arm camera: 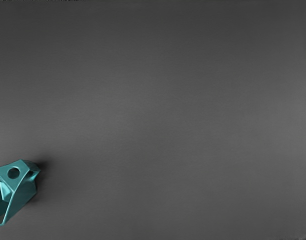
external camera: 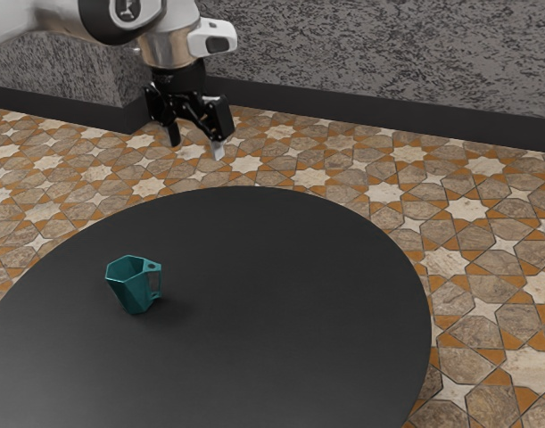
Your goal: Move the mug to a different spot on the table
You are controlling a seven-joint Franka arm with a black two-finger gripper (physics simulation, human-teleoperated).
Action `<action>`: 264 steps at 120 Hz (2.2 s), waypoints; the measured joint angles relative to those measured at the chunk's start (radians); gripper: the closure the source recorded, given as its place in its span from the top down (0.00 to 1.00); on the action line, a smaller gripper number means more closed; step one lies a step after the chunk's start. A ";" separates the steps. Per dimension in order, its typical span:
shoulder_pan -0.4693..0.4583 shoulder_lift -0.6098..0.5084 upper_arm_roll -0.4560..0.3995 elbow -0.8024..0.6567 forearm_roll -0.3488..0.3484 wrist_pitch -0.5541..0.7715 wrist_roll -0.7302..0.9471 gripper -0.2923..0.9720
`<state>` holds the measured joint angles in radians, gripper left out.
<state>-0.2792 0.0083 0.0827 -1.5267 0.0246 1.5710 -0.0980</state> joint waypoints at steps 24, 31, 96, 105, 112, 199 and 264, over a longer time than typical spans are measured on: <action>-0.031 -0.005 0.000 0.000 0.000 0.001 -0.007 0.77; -0.039 -0.018 0.000 -0.012 0.000 0.002 -0.007 0.77; 0.265 -0.279 -0.040 -0.674 0.002 0.313 0.196 0.77; 0.272 -0.278 -0.042 -0.713 0.005 0.385 0.291 0.77; 0.278 -0.265 -0.042 -0.725 0.005 0.432 0.361 0.77; 0.307 -0.058 -0.064 -0.746 0.062 0.625 1.043 0.77; 0.334 0.068 -0.059 -0.648 0.059 0.637 1.132 0.77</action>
<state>0.0550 0.0761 0.0233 -2.1747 0.0831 2.2085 1.0344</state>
